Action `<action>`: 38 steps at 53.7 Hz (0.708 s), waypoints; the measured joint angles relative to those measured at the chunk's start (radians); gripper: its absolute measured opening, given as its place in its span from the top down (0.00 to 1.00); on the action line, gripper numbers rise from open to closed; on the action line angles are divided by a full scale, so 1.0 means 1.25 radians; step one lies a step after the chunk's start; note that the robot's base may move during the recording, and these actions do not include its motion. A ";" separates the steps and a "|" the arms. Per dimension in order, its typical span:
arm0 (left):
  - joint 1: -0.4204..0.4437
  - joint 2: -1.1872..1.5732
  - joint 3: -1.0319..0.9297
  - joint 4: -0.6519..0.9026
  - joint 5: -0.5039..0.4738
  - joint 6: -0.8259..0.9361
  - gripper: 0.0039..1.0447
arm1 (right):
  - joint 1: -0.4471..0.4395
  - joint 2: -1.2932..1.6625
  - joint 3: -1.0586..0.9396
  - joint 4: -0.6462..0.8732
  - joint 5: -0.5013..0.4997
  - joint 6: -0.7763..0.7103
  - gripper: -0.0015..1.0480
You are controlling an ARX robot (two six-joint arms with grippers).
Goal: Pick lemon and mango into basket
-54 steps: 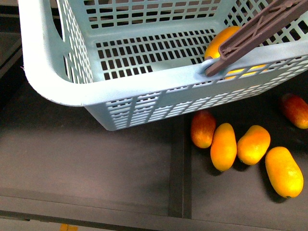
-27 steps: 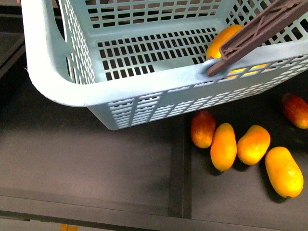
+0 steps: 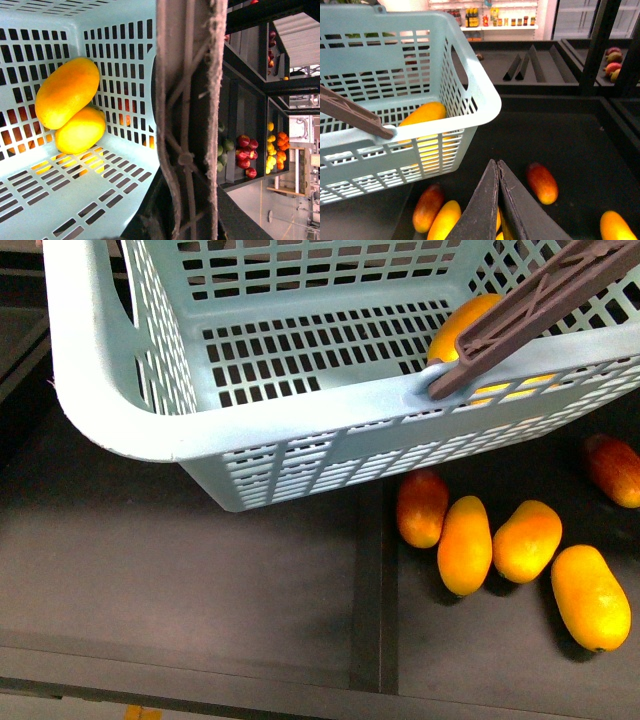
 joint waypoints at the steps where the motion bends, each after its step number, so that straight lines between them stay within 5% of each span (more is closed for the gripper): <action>1: 0.000 0.000 0.000 0.000 0.000 0.000 0.94 | 0.000 -0.003 0.000 -0.001 0.000 0.000 0.98; 20: 0.000 0.000 0.000 0.000 -0.002 0.000 0.94 | 0.000 -0.010 0.000 -0.005 0.000 0.000 0.98; 38: 0.000 0.000 0.000 0.000 -0.002 0.000 0.94 | 0.000 -0.011 0.000 -0.005 0.000 -0.001 0.40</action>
